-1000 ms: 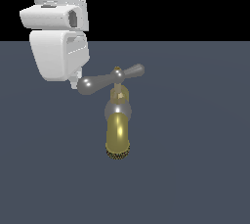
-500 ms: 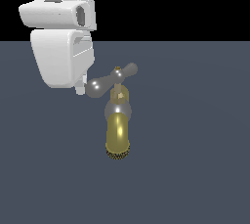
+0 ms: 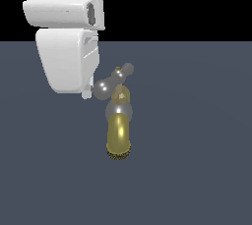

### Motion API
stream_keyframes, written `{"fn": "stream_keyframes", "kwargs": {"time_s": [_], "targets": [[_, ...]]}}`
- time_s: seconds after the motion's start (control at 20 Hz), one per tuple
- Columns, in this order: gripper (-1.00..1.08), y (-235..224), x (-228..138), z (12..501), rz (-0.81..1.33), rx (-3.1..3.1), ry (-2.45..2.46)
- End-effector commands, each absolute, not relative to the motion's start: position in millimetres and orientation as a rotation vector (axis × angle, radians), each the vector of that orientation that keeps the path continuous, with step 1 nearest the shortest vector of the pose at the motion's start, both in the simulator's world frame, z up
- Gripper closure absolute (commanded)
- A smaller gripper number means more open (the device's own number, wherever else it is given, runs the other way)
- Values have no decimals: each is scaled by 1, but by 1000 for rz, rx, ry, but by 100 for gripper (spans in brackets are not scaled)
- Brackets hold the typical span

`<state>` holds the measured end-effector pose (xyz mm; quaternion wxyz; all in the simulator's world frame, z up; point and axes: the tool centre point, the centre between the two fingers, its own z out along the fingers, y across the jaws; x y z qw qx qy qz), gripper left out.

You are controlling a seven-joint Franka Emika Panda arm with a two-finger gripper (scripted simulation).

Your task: Turn on the faucet by rotating a designated handle.

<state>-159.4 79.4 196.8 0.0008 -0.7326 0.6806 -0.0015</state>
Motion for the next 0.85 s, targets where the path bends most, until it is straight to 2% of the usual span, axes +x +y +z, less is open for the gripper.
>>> {"fn": "stream_keyframes", "kwargs": {"time_s": [0.0,0.8], "targets": [[108,61,-160,197,-3,-2281,2158],[108,-21,-165,197,0,-2265,2177]]}}
